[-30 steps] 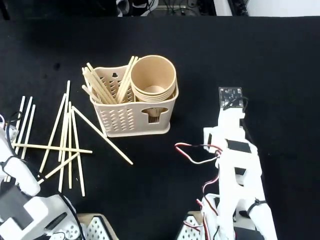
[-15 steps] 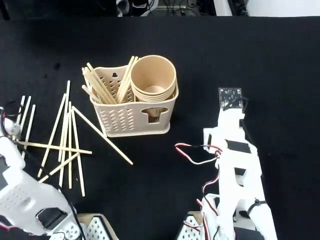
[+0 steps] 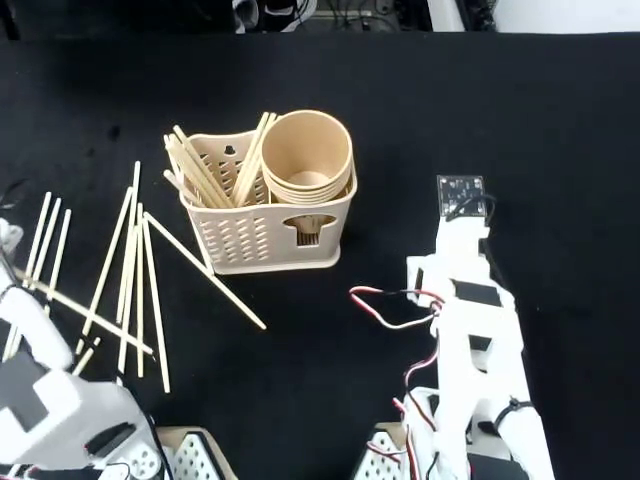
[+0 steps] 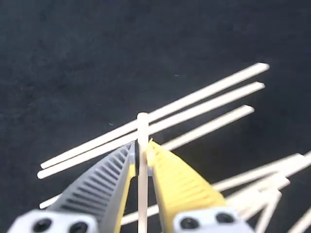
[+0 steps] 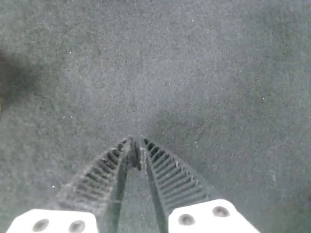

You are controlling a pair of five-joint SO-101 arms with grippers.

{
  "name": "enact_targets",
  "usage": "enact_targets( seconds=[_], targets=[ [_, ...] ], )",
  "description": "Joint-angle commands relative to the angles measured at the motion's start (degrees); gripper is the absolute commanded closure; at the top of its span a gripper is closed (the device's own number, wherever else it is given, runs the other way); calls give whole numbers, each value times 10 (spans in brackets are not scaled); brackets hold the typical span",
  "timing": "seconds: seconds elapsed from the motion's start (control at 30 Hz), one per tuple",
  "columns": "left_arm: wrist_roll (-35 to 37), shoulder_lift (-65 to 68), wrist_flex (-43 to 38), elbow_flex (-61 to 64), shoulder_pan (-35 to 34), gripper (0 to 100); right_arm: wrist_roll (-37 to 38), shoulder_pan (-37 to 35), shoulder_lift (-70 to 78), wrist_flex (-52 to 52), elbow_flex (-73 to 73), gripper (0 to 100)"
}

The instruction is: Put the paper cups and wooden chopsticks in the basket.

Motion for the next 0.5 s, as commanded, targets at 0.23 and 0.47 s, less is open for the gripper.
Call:
enact_targets(
  seconds=[0.23,0.47],
  targets=[
    [3,-318,27,-75,120,971,-3,-6,-2,-6,-2,986],
    [3,-516,-116,-175,279,971,-3,-6,-2,-6,-2,986]
  ],
)
